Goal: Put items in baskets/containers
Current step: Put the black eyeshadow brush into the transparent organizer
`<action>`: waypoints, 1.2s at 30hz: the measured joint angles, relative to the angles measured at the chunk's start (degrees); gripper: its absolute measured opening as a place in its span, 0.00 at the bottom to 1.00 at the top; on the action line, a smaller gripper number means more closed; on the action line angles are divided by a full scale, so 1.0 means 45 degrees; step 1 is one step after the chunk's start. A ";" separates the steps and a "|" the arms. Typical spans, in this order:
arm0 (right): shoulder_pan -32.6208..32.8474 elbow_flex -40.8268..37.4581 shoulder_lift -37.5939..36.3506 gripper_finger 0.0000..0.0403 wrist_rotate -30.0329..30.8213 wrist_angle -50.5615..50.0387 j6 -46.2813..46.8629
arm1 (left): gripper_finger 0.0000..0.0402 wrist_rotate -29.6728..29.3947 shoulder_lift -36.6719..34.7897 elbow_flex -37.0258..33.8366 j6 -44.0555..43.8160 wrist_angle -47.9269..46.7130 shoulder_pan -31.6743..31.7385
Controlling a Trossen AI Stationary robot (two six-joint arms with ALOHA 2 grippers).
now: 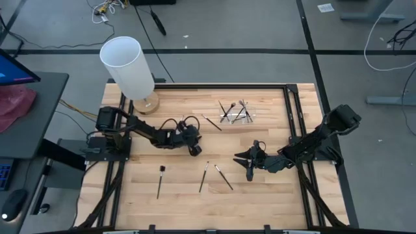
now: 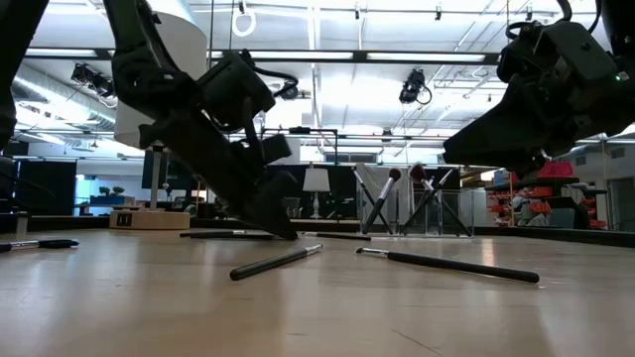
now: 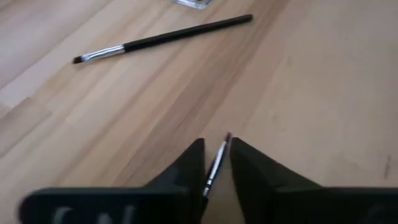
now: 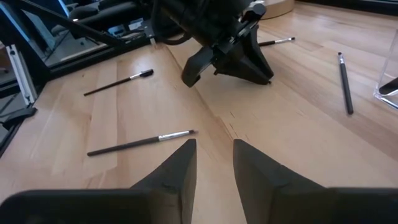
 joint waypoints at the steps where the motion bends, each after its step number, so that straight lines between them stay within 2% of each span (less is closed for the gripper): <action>1: 0.0000 0.0000 0.0000 0.26 0.0000 0.0009 0.0004 | 0.14 0.0207 0.0000 0.0000 0.0247 -0.0018 0.0004; 3: 0.0000 0.0000 0.0000 0.26 0.0000 0.0004 0.0000 | 0.06 0.0468 0.0000 0.0000 0.0294 -0.0036 0.0004; 5: 0.0000 0.0000 0.0000 0.26 0.0000 0.0005 0.0000 | 0.03 0.0559 0.0000 -0.0005 0.0327 -0.0038 0.0004; 13: 0.0000 0.0000 0.0000 0.26 0.0000 0.0009 0.0000 | 0.02 0.1132 -0.0214 -0.0027 0.0329 0.0140 0.0022; 18: 0.0000 0.0000 0.0000 0.26 0.0000 0.0023 0.0019 | 0.02 0.2247 -0.0971 -0.0107 0.0547 0.0215 -0.0044; 26: -0.0005 0.0000 0.0000 0.26 0.0000 0.0235 0.0039 | 0.00 0.2439 -0.1909 -0.0076 0.0849 0.2163 -0.0604; 32: -0.0128 0.0000 0.0000 0.26 0.0004 0.0462 0.0000 | 0.00 0.3090 -0.1909 -0.0050 0.1231 0.5031 -0.1064; 36: -0.0349 0.0000 0.0000 0.26 0.0000 0.0499 -0.0005 | 0.00 0.3240 -0.1914 -0.0049 0.1556 0.5532 -0.1220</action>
